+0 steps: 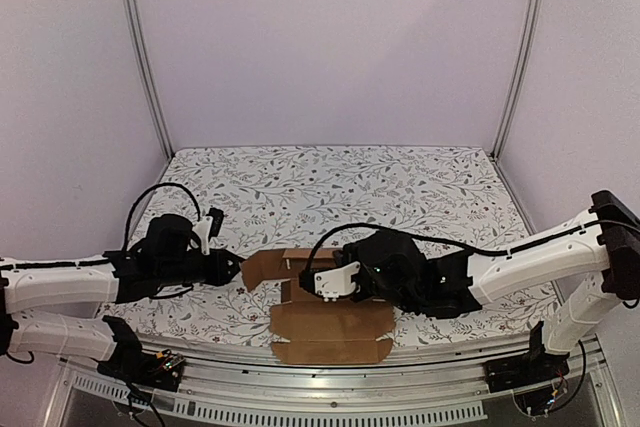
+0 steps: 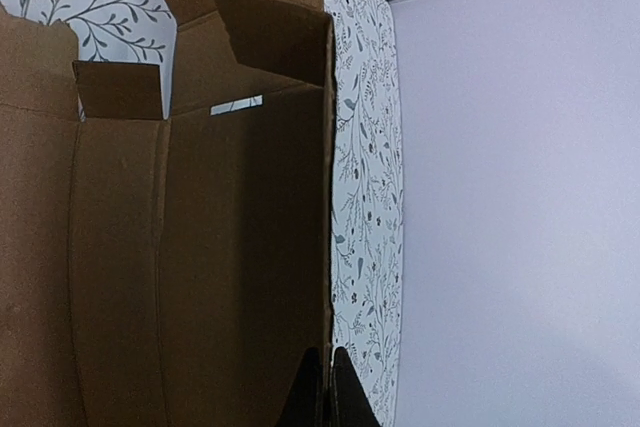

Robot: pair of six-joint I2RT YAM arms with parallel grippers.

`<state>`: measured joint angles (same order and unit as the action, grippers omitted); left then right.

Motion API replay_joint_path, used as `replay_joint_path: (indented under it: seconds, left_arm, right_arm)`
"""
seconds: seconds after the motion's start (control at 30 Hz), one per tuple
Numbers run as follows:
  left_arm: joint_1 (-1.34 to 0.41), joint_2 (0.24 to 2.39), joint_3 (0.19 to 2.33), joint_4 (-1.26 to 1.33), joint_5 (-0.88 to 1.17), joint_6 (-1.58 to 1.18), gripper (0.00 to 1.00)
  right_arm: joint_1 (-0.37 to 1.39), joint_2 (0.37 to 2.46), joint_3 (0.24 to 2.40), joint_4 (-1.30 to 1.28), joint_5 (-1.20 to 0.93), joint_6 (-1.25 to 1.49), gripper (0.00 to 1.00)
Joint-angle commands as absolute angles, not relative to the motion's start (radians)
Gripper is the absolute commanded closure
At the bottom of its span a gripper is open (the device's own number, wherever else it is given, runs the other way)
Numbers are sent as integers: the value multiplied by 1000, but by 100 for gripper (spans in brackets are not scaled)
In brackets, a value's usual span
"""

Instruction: Fold the paper box

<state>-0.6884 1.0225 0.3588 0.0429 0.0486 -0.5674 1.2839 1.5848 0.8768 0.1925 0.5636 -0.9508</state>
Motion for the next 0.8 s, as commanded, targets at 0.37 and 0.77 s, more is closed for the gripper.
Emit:
replay_joint_path:
  seconds: [0.37,0.77]
  left_arm:
    - [-661,1088,322,234,303,-503,60]
    - [-663,1102,318,249,360,-504,60]
  right_arm:
    - [1286,1625,825,348,566,-1004,100]
    - [1288,1667,824,348,566,-974,100]
